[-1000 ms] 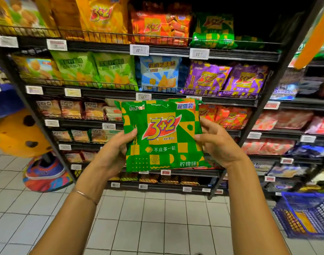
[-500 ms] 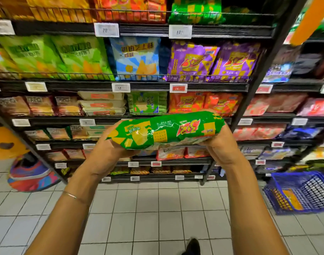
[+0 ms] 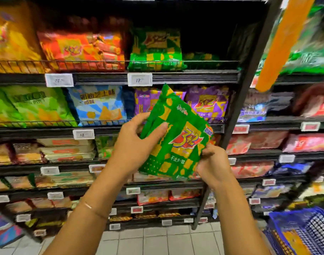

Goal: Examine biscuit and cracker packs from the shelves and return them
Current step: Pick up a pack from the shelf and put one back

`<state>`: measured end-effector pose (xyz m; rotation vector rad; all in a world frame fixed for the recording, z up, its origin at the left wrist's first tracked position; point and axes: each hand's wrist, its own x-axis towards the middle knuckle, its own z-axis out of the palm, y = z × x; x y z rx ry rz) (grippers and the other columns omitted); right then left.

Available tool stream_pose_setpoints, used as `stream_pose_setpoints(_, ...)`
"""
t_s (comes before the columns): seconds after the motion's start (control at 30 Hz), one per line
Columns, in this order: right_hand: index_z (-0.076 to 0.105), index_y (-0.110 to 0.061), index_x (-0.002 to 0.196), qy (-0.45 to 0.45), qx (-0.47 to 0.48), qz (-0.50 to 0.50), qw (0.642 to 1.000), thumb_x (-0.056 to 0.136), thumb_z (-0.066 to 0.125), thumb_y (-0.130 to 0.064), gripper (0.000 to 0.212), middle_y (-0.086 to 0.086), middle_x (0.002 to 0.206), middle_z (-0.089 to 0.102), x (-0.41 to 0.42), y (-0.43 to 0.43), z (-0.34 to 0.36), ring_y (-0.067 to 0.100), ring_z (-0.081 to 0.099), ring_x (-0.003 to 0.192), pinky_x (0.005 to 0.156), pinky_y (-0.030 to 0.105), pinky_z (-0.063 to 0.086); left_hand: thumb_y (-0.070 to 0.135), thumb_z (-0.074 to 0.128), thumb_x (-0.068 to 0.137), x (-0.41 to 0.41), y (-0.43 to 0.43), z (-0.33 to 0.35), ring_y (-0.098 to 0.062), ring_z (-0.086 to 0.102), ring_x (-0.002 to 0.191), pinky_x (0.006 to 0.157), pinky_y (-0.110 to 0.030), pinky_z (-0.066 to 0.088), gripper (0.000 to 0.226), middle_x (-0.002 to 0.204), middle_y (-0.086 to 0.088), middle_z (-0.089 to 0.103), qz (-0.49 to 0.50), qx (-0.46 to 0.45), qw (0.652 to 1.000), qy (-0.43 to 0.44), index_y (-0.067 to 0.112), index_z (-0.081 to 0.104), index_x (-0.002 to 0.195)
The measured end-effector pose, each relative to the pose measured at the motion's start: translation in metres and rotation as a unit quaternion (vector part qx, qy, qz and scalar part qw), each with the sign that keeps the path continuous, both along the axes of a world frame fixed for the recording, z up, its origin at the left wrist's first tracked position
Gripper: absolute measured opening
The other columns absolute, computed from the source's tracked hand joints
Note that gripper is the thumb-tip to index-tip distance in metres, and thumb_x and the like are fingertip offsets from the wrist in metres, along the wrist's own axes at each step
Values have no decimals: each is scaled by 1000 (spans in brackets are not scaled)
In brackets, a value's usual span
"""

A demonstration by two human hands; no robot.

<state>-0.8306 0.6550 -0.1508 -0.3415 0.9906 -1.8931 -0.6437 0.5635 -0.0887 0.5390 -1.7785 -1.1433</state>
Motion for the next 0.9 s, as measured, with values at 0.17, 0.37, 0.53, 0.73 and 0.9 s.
stream_pose_setpoints(0.17,56,-8,124,55,-11,-17,998,93,25,4,46,17,113,56,-57,-16,36,37,53,112,112,68,39,47,70,94,-61,-19,33,3,73,82,63,-14,52,11,95,18,79,22,-10,1000,-10,40,76,99)
stream_pose_setpoints(0.37,62,-10,127,209,-17,-75,975,104,42,-12,31,13,105,70,-117,-47,117,32,67,90,82,47,57,49,63,101,-118,-68,83,-20,60,80,73,-33,48,41,86,-10,65,22,103,994,25,11,74,88)
stream_pose_setpoints(0.53,68,-14,93,392,47,-102,913,107,51,-23,24,13,91,72,-164,-83,186,27,68,78,71,40,57,49,60,103,-160,-118,131,-20,48,69,65,-34,37,41,79,-11,50,75,65,995,27,11,61,87)
stream_pose_setpoints(0.73,66,-10,94,500,95,-151,847,106,55,-26,23,14,87,65,-215,-130,242,26,59,77,74,40,49,50,53,105,-211,-173,176,-23,52,70,61,-33,37,47,77,-5,53,127,-11,991,-51,13,49,77)
stream_pose_setpoints(0.9,50,-16,104,468,114,-259,837,99,52,-12,7,7,89,49,-253,-165,261,21,48,78,69,35,39,29,54,103,-258,-195,195,-21,45,70,57,-35,31,30,78,-1,45,141,-35,988,-59,14,44,80)
